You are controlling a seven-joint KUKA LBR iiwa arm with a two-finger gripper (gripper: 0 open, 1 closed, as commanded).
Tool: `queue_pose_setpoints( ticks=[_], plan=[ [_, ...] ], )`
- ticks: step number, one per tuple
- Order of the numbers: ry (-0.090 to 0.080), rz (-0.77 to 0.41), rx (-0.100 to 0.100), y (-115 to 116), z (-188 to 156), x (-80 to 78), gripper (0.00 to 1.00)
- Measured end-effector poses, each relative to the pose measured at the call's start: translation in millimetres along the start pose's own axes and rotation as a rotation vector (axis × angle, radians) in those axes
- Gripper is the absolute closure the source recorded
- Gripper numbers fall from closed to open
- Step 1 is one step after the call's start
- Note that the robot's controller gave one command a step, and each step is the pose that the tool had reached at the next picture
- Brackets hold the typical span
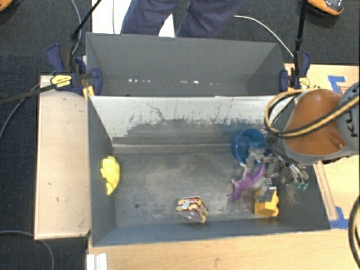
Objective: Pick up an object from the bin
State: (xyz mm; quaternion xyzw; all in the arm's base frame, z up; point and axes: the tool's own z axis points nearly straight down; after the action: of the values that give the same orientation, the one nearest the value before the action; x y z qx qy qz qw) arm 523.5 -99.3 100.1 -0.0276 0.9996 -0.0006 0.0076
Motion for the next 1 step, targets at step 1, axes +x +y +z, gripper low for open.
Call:
queue_pose_setpoints(
  ticks=[1],
  plan=[
    [0.0,-0.003,0.0,0.0,0.0,0.0,1.0]
  ],
)
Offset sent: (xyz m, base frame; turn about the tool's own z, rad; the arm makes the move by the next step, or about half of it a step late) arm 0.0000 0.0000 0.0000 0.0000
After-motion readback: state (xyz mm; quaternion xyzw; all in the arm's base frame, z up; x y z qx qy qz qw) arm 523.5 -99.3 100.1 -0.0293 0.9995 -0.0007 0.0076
